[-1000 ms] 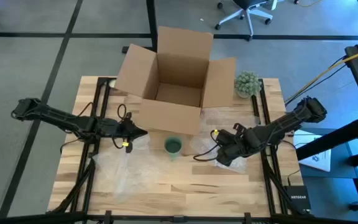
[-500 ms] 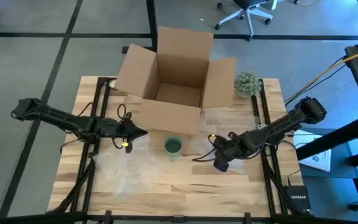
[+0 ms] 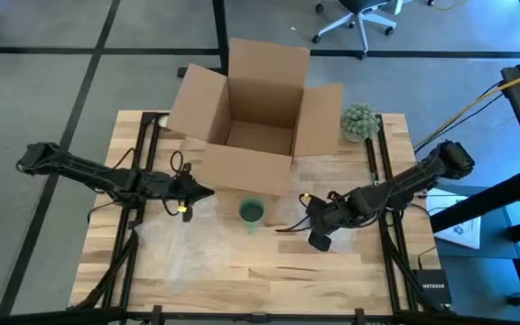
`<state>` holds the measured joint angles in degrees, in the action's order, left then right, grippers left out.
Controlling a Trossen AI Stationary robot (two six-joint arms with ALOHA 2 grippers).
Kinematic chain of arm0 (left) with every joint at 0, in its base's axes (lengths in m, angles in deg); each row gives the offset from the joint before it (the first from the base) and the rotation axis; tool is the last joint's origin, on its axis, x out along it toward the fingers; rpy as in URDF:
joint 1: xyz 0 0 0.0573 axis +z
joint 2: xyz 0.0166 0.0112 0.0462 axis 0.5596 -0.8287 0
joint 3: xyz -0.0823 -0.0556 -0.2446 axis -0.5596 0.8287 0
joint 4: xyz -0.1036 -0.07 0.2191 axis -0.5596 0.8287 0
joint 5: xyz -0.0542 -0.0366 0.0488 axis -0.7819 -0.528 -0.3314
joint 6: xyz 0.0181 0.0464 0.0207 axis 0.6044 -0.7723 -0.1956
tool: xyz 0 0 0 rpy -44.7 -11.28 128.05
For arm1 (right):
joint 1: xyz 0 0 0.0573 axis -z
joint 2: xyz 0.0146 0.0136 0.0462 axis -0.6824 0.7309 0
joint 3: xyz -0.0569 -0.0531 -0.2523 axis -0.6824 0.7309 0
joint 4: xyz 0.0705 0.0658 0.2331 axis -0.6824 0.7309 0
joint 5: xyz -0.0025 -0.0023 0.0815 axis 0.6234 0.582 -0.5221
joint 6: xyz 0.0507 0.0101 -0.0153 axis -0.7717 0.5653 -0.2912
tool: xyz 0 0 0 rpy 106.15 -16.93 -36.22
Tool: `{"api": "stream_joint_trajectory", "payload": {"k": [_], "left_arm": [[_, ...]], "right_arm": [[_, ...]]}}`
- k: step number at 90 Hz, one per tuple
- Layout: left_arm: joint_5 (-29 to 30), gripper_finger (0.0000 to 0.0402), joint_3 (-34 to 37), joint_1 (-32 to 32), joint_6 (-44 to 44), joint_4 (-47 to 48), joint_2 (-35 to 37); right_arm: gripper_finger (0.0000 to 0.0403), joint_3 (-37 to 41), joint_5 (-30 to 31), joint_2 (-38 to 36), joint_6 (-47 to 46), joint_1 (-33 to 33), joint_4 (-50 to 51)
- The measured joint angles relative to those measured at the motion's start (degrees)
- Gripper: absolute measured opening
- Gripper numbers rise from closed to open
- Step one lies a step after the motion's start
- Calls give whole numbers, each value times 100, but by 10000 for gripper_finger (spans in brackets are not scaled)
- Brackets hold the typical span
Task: Wrap mug
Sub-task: Wrap the bottom white blue floral mug glass
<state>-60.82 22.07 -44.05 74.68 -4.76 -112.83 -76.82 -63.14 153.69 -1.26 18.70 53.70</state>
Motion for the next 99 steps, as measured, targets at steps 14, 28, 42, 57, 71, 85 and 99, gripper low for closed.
{"api": "stream_joint_trajectory", "payload": {"k": [14, 28, 42, 57, 71, 85, 99], "left_arm": [[0, 0, -2, -1, 0, 0, -1], [0, 0, -1, 0, 0, 0, 0], [0, 0, 0, -1, 43, 11, 0], [0, 0, 0, -2, 70, 32, -2], [0, 0, -2, -2, 66, 30, -1], [1, 0, -2, -2, -69, 22, 0], [2, 0, -2, -2, -66, 17, 0]], "right_arm": [[1, -728, 255, -20, 161, 0, 890], [1, -1085, 1543, -33, 141, 42, 1442], [1, -847, 1605, 93, 376, 355, 902], [1, -341, 805, 194, 425, 369, 364], [1, -271, 401, 179, 203, 177, 357], [1, -158, 347, 256, 190, 154, 163], [1, 335, 197, 453, 172, 233, -537]]}}
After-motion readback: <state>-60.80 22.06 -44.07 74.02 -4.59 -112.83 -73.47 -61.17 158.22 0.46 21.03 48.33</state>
